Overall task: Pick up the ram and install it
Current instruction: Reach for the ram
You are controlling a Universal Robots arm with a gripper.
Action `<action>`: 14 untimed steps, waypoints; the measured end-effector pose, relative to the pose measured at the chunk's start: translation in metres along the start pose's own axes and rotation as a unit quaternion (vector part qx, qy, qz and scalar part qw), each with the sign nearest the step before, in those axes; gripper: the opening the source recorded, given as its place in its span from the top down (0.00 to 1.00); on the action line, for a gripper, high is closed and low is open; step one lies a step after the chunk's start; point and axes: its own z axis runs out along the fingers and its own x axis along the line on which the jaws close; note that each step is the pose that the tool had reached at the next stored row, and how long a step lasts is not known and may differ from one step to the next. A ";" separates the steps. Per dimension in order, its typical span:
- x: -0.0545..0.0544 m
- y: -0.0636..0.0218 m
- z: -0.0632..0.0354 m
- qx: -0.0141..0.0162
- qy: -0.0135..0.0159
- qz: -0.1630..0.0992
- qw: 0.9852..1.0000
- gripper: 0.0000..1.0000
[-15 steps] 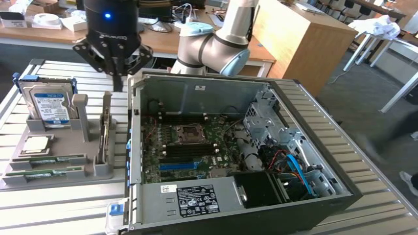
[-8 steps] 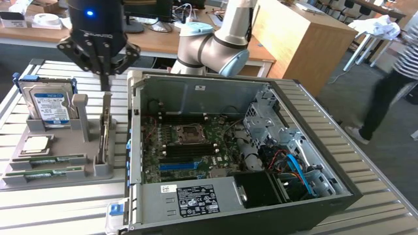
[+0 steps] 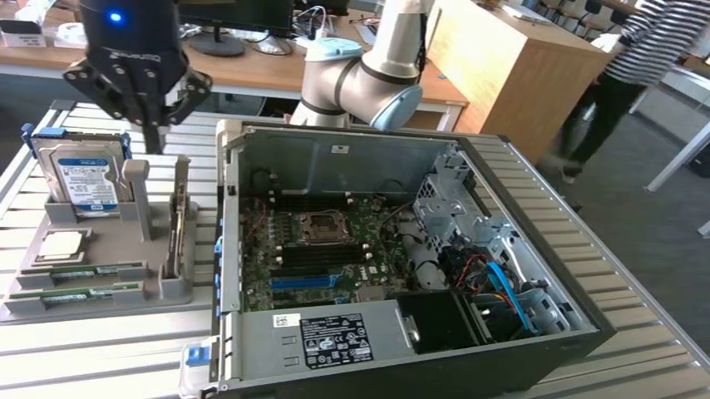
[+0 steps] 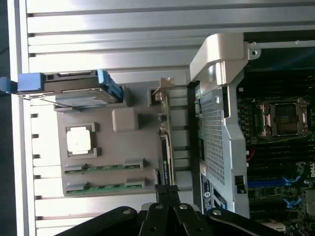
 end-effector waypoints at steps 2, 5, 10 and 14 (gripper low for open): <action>0.006 -0.0004 -0.0001 0.000 0.000 0.000 1.000 0.90; 0.014 -0.0010 -0.0002 0.000 0.000 0.000 1.000 0.90; 0.028 -0.0020 -0.0003 0.000 0.000 0.000 1.000 0.90; 0.040 -0.0028 -0.0003 0.000 0.000 0.000 1.000 0.90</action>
